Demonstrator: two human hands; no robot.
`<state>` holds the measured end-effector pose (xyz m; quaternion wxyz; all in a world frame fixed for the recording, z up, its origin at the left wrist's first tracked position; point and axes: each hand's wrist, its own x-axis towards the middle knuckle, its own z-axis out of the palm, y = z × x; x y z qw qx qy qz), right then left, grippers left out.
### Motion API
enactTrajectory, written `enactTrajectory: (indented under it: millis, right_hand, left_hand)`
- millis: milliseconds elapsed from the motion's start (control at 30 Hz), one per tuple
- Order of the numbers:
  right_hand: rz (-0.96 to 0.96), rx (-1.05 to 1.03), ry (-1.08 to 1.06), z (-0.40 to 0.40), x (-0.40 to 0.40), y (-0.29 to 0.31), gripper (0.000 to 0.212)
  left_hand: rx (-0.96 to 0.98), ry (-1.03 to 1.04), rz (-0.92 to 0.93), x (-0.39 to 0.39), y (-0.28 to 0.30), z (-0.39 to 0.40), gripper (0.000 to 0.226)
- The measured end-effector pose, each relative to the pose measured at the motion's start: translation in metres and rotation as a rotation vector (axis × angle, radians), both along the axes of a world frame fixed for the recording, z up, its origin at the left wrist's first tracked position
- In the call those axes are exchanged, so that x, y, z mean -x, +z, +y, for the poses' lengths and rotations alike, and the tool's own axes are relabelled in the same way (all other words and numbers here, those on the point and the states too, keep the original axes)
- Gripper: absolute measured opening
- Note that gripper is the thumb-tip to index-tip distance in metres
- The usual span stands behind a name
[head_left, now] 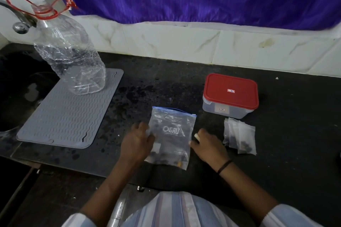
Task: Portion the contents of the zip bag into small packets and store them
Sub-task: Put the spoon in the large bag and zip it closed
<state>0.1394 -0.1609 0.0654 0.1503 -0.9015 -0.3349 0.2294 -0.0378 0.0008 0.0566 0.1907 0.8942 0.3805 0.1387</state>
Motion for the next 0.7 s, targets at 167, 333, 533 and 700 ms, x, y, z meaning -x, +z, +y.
enactTrajectory:
  millis: [167, 333, 533, 700]
  right_hand:
    - [-0.010, -0.029, -0.096, 0.033, -0.030, -0.001, 0.027]
    - [0.076, -0.073, -0.197, 0.056, -0.051, -0.008, 0.026]
    - [0.177, -0.128, -0.310, 0.063, -0.061, -0.019, 0.024]
    - [0.279, -0.300, -0.396, 0.065, -0.059, -0.022, 0.011]
  left_hand:
    - [0.019, -0.374, -0.154, -0.075, -0.004, 0.004, 0.020]
    - [-0.110, -0.427, -0.024, -0.130, -0.030, 0.013, 0.045]
    - [-0.181, -0.406, 0.218, -0.138, -0.043, 0.017, 0.034]
    - [-0.290, -0.400, 0.008, -0.134, -0.043, 0.021, 0.014]
